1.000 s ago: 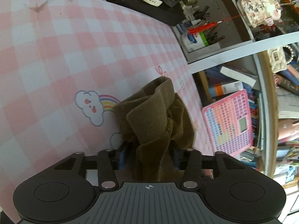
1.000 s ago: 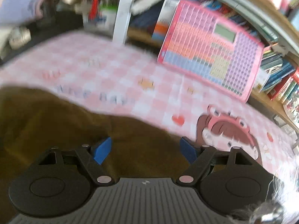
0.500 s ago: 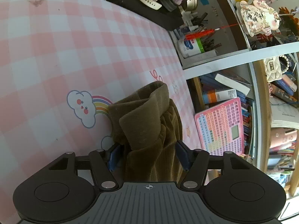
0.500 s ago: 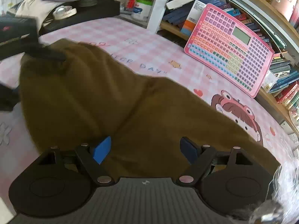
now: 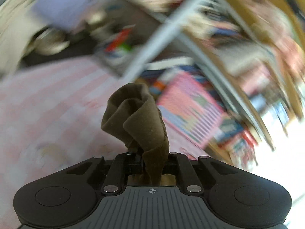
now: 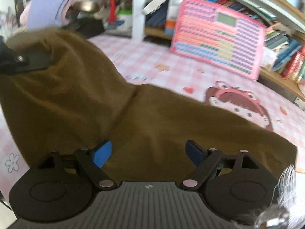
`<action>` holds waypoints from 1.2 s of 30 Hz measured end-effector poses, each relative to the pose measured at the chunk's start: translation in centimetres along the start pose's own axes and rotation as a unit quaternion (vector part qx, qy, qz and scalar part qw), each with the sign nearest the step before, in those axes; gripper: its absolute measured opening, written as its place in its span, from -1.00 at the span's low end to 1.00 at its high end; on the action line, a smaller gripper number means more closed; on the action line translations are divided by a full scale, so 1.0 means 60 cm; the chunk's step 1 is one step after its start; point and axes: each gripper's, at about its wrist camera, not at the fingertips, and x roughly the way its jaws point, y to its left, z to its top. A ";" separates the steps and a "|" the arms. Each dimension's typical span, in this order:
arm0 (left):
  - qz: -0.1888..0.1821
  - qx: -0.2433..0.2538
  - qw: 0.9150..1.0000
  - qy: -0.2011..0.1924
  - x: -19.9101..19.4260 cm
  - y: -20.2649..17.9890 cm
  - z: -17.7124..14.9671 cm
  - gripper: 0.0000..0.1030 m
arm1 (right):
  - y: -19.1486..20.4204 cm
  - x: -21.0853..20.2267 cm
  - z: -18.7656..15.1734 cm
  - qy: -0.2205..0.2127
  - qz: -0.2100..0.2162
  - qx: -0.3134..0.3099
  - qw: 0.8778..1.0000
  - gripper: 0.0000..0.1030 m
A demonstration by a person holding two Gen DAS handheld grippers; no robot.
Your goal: Fold clothes
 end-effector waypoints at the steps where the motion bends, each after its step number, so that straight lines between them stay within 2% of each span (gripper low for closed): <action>1: -0.007 0.041 0.999 0.003 -0.002 -0.026 -0.001 -0.78 | -0.017 -0.010 -0.004 -0.004 -0.002 0.009 1.000 0.63; 4: -0.016 0.139 0.990 0.020 0.001 -0.092 -0.015 -0.77 | -0.079 -0.035 -0.022 -0.004 -0.021 0.052 0.998 0.63; 7: -0.009 0.202 0.978 0.049 0.020 -0.143 -0.044 -0.75 | -0.142 -0.054 -0.043 0.003 -0.038 0.097 0.995 0.63; 8: -0.006 0.219 0.974 0.060 0.028 -0.157 -0.056 -0.68 | -0.160 -0.059 -0.051 0.007 -0.040 0.112 0.993 0.63; 9: -0.003 0.219 0.972 0.082 0.038 -0.162 -0.071 -0.67 | -0.178 -0.064 -0.059 0.011 -0.042 0.127 0.991 0.63; 12: 0.006 0.219 0.964 0.147 0.070 -0.178 -0.119 -0.33 | -0.232 -0.080 -0.082 0.023 -0.048 0.172 0.984 0.63; 14: 0.013 0.219 0.957 0.191 0.091 -0.188 -0.150 0.09 | -0.262 -0.086 -0.092 0.032 -0.033 0.206 0.978 0.63; 17: 0.035 0.217 0.944 0.247 0.111 -0.197 -0.188 0.13 | -0.291 -0.090 -0.100 0.043 0.013 0.250 0.967 0.63; 18: 0.035 0.210 0.946 0.245 0.102 -0.196 -0.185 0.15 | -0.294 -0.088 -0.099 0.046 0.034 0.258 0.964 0.63; 19: 0.034 0.200 0.949 0.241 0.093 -0.193 -0.182 0.25 | -0.295 -0.084 -0.098 0.050 0.056 0.265 0.961 0.63; 21: 0.020 0.144 0.967 0.209 0.065 -0.173 -0.158 0.34 | -0.295 -0.072 -0.093 0.064 0.110 0.286 0.950 0.63; 24: -0.001 0.058 0.985 0.160 0.023 -0.144 -0.122 0.37 | -0.294 -0.047 -0.087 0.092 0.199 0.339 0.915 0.63; 25: -0.006 0.031 0.989 0.144 0.010 -0.134 -0.110 0.37 | -0.292 -0.037 -0.085 0.103 0.223 0.356 0.902 0.63; 26: 0.005 0.018 0.991 0.133 0.003 -0.126 -0.104 0.37 | -0.288 -0.028 -0.081 0.116 0.239 0.368 0.891 0.63; 27: 0.015 0.004 0.992 0.123 -0.004 -0.117 -0.098 0.37 | -0.283 -0.018 -0.077 0.127 0.245 0.377 0.884 0.64; 28: 0.026 -0.009 0.993 0.113 -0.012 -0.109 -0.092 0.37 | -0.278 -0.008 -0.072 0.138 0.248 0.384 0.879 0.65; 30: 0.045 -0.020 0.994 0.101 -0.024 -0.096 -0.086 0.37 | -0.266 0.009 -0.063 0.154 0.237 0.385 0.879 0.65; 31: 0.052 -0.024 0.994 0.097 -0.030 -0.091 -0.085 0.37 | -0.259 0.018 -0.058 0.161 0.230 0.384 0.880 0.58; 32: 0.055 -0.027 0.994 0.094 -0.031 -0.088 -0.082 0.37 | -0.254 0.022 -0.053 0.161 0.231 0.382 0.880 0.43; 33: 0.058 -0.030 0.994 0.092 -0.033 -0.085 -0.080 0.37 | -0.249 0.024 -0.049 0.156 0.236 0.379 0.881 -0.37; 34: 0.059 -0.031 0.994 0.090 -0.034 -0.084 -0.079 0.37 | -0.244 0.023 -0.043 0.149 0.250 0.374 0.880 -0.55; 36: 0.059 -0.032 0.994 0.088 -0.036 -0.082 -0.078 0.37 | -0.239 0.013 -0.032 0.119 0.300 0.367 0.872 -0.60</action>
